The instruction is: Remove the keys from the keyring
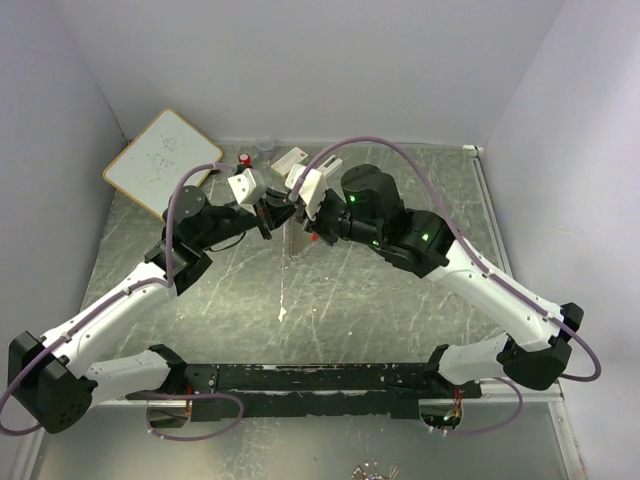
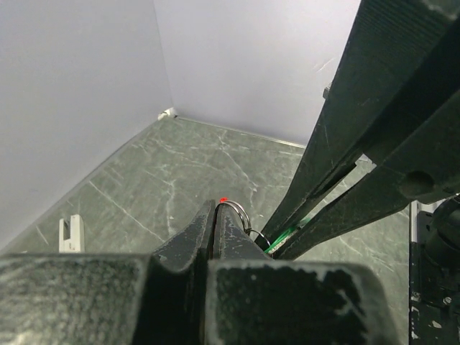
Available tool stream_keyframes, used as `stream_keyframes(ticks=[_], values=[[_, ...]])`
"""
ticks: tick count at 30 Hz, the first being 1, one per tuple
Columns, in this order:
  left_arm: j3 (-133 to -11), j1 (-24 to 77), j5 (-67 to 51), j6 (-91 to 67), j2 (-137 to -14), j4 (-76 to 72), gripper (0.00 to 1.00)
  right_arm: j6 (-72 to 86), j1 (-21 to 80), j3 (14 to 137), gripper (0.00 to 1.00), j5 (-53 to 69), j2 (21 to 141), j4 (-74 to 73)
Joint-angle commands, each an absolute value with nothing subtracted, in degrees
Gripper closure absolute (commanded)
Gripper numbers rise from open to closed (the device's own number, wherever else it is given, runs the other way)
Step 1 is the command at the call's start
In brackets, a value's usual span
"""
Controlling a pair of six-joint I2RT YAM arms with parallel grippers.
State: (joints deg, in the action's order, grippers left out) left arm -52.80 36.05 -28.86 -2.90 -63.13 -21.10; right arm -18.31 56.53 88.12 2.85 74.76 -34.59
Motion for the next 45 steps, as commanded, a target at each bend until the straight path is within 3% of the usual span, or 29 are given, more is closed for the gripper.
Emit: stream_keyframes(ticks=[1, 19, 27, 36, 40, 45], values=[[-55.4, 35.8, -22.8, -4.1, -64.3, -28.7, 0.93, -14.9, 60.2, 85.8, 1.00, 20.2, 76.2, -37.8], [-51.5, 35.7, -27.6, -10.2, -57.4, -33.6, 0.93, -8.4, 60.2, 68.9, 1.00, -8.1, 67.3, -15.3], [-49.8, 35.7, -21.4, -7.0, -57.1, -28.1, 0.93, -7.3, 60.2, 68.6, 1.00, -16.3, 63.9, -13.9], [-45.7, 35.7, -13.7, -5.4, -60.4, -19.7, 0.93, -3.2, 58.9, 68.9, 1.00, -34.7, 62.0, -15.3], [-44.0, 35.0, -16.9, -6.7, -64.9, -21.0, 0.93, 0.2, 52.3, 69.5, 1.00, -29.3, 63.5, -16.5], [-41.4, 32.0, -23.5, -10.5, -72.0, -26.7, 0.93, 7.5, 33.9, 69.3, 1.00, -13.2, 66.1, -16.2]])
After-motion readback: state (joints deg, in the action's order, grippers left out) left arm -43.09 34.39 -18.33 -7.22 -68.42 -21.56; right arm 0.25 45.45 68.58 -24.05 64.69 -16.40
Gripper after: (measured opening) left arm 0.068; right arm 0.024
